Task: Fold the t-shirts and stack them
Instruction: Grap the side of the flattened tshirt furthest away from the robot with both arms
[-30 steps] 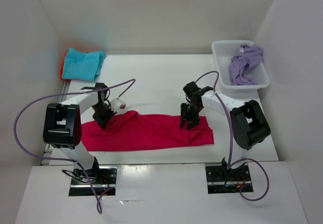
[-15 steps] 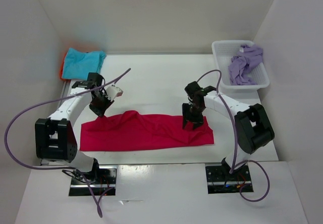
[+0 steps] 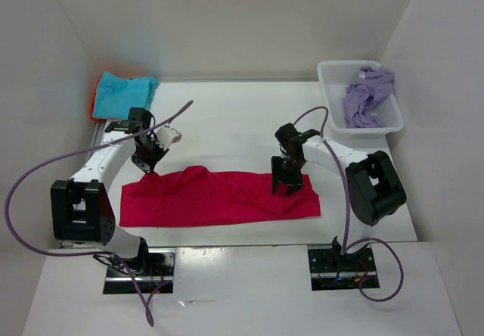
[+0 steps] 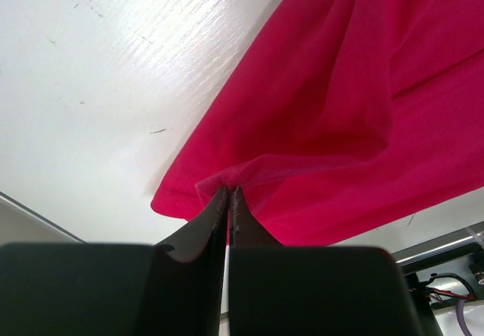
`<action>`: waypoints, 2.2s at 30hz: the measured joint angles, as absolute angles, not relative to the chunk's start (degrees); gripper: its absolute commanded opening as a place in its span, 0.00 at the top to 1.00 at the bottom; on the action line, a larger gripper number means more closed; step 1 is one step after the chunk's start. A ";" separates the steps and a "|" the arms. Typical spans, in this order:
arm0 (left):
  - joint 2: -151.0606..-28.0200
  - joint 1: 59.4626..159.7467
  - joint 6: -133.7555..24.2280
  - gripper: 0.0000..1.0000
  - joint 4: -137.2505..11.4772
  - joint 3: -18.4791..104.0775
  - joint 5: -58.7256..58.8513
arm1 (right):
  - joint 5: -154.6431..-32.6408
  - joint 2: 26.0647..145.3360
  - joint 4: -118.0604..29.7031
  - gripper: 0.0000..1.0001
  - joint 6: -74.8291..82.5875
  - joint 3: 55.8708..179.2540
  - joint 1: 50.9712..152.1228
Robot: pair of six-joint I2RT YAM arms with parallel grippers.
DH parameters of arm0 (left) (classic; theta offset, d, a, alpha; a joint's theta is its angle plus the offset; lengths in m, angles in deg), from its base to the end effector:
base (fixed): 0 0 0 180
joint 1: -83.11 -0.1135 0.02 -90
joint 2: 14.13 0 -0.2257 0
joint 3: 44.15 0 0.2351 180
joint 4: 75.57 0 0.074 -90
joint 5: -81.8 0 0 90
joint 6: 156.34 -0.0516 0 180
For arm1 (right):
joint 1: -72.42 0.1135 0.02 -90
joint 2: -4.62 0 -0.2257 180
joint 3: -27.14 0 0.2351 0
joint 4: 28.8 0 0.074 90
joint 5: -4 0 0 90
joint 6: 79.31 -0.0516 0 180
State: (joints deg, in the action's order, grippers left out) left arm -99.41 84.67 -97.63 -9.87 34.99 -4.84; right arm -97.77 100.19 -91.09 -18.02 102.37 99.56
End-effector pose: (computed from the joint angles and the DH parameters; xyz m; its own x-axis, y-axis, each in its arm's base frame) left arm 0.2741 -0.0105 0.1940 -0.7881 0.5401 -0.2953 0.5321 0.8389 0.1143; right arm 0.2429 0.1363 0.1329 -0.9998 0.0160 -0.0153 0.0119 0.9709 0.2390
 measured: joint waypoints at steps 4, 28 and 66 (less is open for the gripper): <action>-99.39 84.67 -97.61 1.00 -9.85 34.97 -5.02 | -96.68 101.28 -91.05 0.39 -18.43 103.27 99.53; -98.12 84.51 -97.37 1.00 -10.26 34.07 -7.49 | -92.31 103.60 -89.17 0.90 -19.04 108.30 99.53; -103.30 75.84 -94.72 1.00 -39.40 39.60 -17.11 | -83.89 119.29 -92.09 1.00 -8.88 151.46 91.29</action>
